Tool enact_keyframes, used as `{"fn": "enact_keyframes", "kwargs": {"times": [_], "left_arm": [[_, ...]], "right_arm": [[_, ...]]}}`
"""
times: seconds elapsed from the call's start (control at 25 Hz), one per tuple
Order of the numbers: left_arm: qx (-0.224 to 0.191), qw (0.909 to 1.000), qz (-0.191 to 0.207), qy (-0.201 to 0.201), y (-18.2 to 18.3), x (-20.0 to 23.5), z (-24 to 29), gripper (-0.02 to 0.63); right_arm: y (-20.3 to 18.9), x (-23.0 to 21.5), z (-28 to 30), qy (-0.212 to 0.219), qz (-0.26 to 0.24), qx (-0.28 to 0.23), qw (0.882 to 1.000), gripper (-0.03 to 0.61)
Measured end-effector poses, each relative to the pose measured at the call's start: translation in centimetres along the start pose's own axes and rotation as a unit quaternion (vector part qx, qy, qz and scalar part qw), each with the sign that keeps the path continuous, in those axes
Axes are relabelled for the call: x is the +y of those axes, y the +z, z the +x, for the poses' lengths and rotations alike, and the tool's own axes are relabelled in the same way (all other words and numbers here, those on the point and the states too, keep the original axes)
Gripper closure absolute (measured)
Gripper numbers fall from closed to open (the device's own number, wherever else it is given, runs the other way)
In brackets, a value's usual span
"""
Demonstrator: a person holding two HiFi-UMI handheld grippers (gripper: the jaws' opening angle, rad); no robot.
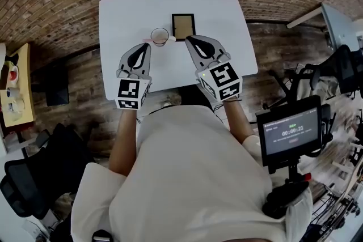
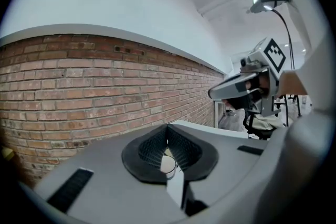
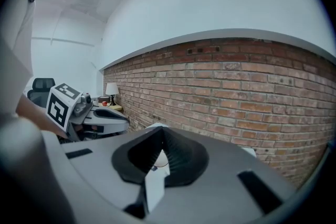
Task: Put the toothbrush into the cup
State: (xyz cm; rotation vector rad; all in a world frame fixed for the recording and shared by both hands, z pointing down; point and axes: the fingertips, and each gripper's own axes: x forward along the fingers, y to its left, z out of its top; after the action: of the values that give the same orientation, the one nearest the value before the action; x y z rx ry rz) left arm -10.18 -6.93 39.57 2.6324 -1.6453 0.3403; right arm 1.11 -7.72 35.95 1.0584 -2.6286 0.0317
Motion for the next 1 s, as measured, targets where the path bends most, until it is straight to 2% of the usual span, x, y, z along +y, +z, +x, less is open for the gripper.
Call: {"fn": "enact_keyframes", "kwargs": {"times": [0.2,1.0], "left_arm": [[-0.018,0.9995,0.026,-0.006,2.4,-0.6,0.0,0.606],[-0.068,0.9962,0.050,0.018,7.5,1.0,-2.6,0.606]], "right_arm": [[1.4,-0.1,-0.5,-0.003,-0.008,-0.014,1.000,0.575],[7.6,1.5,-1.3,-0.008,-0.061,-0.074,0.995,0.575]]}}
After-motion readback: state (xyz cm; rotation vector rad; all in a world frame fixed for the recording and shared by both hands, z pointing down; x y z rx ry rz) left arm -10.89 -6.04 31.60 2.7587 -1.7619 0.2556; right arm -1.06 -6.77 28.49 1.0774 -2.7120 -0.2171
